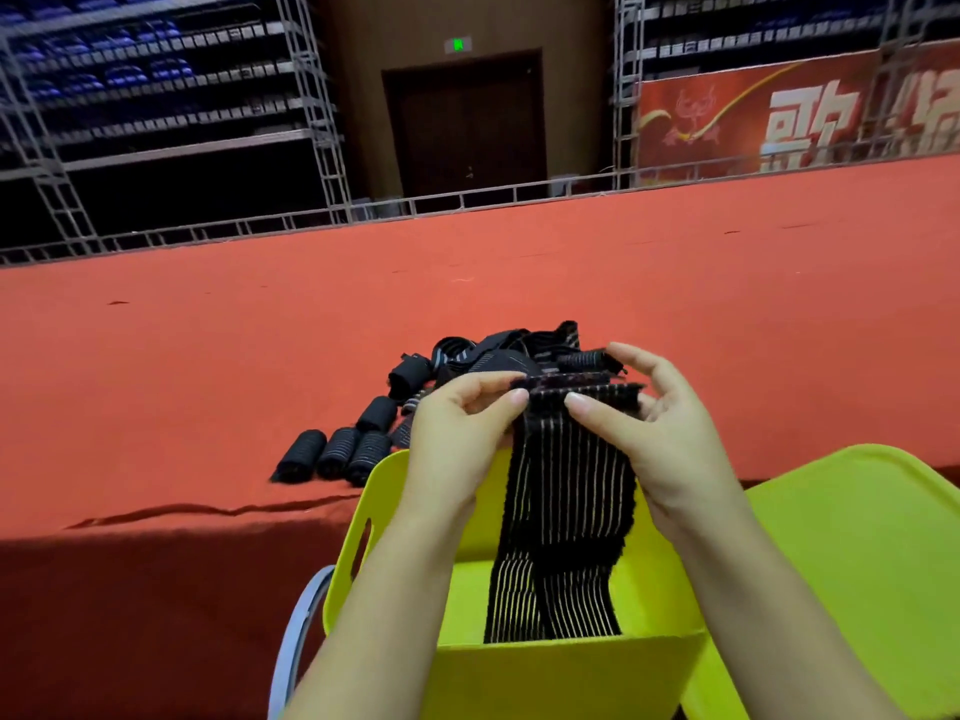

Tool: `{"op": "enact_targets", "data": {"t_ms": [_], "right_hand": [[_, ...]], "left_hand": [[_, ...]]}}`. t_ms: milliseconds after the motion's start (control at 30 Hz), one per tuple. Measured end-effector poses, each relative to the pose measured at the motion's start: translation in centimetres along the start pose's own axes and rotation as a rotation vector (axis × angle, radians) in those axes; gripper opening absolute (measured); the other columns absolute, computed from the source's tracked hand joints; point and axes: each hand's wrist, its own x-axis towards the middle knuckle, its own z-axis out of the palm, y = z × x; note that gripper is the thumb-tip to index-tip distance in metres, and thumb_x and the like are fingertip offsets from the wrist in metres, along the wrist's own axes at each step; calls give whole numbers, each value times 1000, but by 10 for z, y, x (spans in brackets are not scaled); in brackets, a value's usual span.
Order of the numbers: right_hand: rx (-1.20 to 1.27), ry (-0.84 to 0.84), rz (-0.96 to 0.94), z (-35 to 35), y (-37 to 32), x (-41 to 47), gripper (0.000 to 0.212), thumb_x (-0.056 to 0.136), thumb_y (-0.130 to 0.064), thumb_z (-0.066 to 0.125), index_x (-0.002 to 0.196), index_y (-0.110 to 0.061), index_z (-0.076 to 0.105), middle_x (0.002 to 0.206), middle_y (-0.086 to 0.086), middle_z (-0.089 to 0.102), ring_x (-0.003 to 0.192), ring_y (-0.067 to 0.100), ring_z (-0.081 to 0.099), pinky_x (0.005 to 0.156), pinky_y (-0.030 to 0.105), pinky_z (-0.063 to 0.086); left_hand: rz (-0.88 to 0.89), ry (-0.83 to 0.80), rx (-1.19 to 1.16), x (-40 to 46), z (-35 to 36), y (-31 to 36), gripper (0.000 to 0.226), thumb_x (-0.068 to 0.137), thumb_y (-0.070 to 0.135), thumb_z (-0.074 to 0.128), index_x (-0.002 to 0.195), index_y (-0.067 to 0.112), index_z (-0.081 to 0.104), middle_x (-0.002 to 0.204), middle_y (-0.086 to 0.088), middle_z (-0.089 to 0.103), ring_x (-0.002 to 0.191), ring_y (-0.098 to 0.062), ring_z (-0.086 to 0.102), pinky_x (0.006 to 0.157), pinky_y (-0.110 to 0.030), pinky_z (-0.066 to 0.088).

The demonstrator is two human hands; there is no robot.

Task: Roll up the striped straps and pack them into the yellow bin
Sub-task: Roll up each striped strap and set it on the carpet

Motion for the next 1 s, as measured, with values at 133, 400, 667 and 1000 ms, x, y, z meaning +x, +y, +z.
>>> {"op": "enact_targets", "data": {"t_ms": [133, 400, 667, 1000], "right_hand": [[21, 70, -37, 2, 6, -13, 61, 72, 1, 75, 121, -28, 51, 89, 7, 73, 78, 16, 71, 64, 24, 54], [-4, 43, -54, 4, 2, -19, 66, 75, 1, 75, 125, -32, 47, 94, 11, 72, 78, 15, 72, 63, 20, 53], [4, 54, -63, 3, 1, -22, 67, 75, 0, 75, 129, -30, 47, 90, 9, 73, 81, 20, 72, 69, 29, 54], [-95, 47, -136, 4, 9, -24, 40, 77, -9, 76, 107, -29, 59, 87, 0, 73, 81, 12, 70, 70, 23, 52]], "left_hand": [[-13, -43, -110, -24, 2, -1, 22, 91, -1, 58, 95, 16, 72, 86, -1, 76, 79, -11, 71, 64, -21, 55], [46, -72, -150, -40, -1, 4, 23, 93, 0, 54, 93, 14, 72, 85, 0, 76, 81, -11, 71, 69, -23, 57], [91, -135, -131, -45, -1, 5, 23, 95, 1, 52, 94, 13, 71, 87, 0, 76, 83, -11, 71, 68, -22, 55], [218, -129, -103, -46, -1, 2, 14, 84, -1, 66, 86, 13, 65, 73, 13, 69, 72, 2, 63, 67, -13, 49]]}}
